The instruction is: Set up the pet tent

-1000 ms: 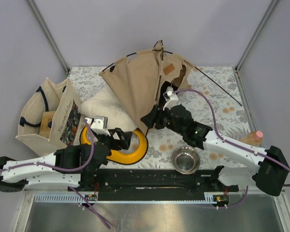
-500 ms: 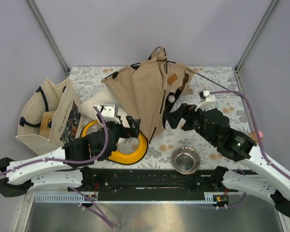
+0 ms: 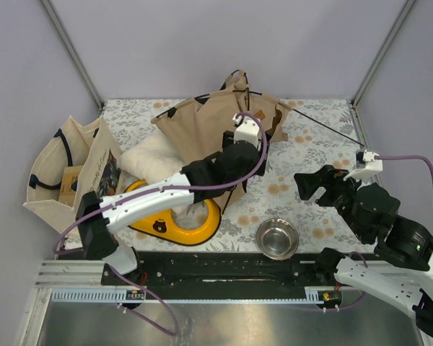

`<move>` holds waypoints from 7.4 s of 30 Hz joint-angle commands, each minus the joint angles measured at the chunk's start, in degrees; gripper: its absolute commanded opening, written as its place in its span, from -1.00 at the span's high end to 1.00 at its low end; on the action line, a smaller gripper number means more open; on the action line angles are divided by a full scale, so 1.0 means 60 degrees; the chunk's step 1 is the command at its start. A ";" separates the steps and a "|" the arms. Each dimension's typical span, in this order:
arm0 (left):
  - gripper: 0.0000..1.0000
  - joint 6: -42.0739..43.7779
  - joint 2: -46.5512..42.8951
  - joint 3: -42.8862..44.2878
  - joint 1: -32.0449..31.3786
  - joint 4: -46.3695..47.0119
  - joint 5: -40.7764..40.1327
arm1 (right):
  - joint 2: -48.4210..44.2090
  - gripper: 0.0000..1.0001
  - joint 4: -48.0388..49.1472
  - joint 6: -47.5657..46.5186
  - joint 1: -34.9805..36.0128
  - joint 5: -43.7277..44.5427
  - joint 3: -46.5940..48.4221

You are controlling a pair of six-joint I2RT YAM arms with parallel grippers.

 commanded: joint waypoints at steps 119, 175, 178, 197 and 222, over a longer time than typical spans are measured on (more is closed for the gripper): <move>-0.98 0.6477 -0.5660 -0.1964 0.4459 0.2157 0.1760 | 0.3080 1.00 0.2296 -0.0965 0.0022 -0.2992 -0.0607; 0.24 -0.3867 -0.6011 -0.8674 0.0402 0.5849 0.6782 | 0.5499 0.85 0.3427 0.2041 0.0007 -0.4869 0.1150; -0.09 -0.3909 -0.5967 -0.8688 0.0402 0.6024 0.6899 | 0.5441 0.88 0.3529 0.1968 0.0007 -0.4840 0.1047; 1.00 -0.3691 -0.6010 -0.8000 0.0402 0.5058 0.6621 | 0.2851 -0.99 0.3106 0.0476 0.0007 -0.5218 -0.0884; 1.00 -0.3529 -0.4780 -0.6359 0.0402 0.5673 0.6679 | 0.0330 -0.25 0.6872 0.0665 0.0359 -0.9107 -0.5238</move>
